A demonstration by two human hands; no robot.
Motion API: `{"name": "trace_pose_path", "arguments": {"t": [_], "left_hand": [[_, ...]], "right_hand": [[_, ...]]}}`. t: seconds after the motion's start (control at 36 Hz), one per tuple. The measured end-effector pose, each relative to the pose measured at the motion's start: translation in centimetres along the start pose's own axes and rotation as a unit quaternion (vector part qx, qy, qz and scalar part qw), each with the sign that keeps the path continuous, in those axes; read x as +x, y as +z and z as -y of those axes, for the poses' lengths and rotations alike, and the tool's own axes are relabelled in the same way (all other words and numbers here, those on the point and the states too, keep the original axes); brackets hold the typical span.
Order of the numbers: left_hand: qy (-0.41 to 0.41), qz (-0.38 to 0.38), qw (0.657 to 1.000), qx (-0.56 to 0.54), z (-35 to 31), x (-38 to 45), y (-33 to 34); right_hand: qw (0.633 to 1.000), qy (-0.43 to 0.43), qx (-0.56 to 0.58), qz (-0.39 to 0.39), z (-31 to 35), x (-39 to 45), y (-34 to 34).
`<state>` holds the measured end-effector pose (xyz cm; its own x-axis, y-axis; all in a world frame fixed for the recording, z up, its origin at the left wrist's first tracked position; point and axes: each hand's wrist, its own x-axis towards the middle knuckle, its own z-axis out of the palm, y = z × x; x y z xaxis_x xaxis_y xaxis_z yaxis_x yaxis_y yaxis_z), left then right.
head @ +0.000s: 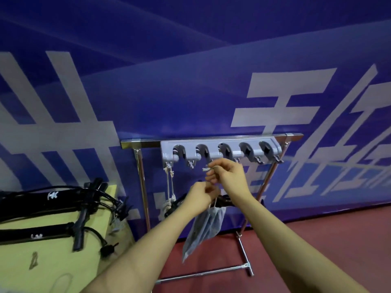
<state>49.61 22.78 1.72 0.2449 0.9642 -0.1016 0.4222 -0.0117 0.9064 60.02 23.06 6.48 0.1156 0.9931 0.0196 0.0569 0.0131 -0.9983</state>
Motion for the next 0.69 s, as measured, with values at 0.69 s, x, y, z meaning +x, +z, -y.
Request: {"name": "trace_pose_path", "arguments": {"t": [0.69], "left_hand": [[-0.114, -0.218, 0.969, -0.008, 4.1, 4.0, -3.5]], "right_hand": [[0.941, -0.056, -0.331, 0.042, -6.1, 7.6, 4.2]]}}
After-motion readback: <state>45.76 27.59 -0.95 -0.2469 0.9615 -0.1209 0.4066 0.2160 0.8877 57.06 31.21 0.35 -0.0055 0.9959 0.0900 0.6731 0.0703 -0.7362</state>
